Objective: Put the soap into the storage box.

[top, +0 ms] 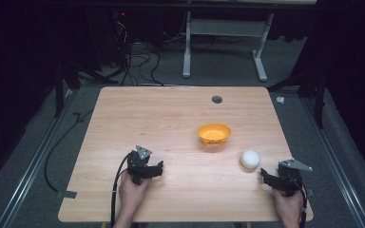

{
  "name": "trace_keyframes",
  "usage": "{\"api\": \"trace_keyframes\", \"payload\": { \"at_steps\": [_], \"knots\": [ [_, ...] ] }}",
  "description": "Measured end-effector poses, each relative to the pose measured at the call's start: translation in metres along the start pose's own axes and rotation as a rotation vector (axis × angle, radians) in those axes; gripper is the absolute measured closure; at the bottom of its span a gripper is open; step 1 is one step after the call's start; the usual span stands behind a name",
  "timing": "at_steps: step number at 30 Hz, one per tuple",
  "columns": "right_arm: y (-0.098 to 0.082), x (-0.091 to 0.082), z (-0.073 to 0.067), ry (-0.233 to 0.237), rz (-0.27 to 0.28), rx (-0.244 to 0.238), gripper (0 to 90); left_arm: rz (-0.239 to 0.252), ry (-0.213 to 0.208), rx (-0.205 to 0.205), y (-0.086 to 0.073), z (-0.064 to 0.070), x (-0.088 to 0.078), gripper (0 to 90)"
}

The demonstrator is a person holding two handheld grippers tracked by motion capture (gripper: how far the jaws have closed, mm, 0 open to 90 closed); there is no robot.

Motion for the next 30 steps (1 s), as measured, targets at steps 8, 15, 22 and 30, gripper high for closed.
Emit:
{"api": "trace_keyframes", "payload": {
  "at_steps": [8,15,22,30],
  "knots": [
    [0.000,0.000,0.000,0.007,0.003,-0.005,25.7,-0.001,-0.002,0.001,0.000,0.000,0.000,17.2],
    [-0.001,-0.005,-0.003,0.024,0.004,0.003,25.1,-0.002,-0.003,0.002,0.000,0.000,0.000,17.2],
    [0.001,-0.011,-0.010,0.041,0.015,-0.002,25.0,-0.001,-0.002,0.002,0.000,0.000,0.000,17.2],
    [0.004,-0.018,-0.021,0.058,0.027,-0.032,23.9,-0.001,-0.002,0.002,0.000,0.000,0.000,17.2]
  ]
}}
Point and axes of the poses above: each handheld gripper's, and its own axes: x roughly forward along the jaws, y roughly out of its top, z roughly to its right, the point moved 3 cm from there along x, roughly forward along the jaws, and after that the axes turned 2 degrees about -x, right-handed, at the moved point
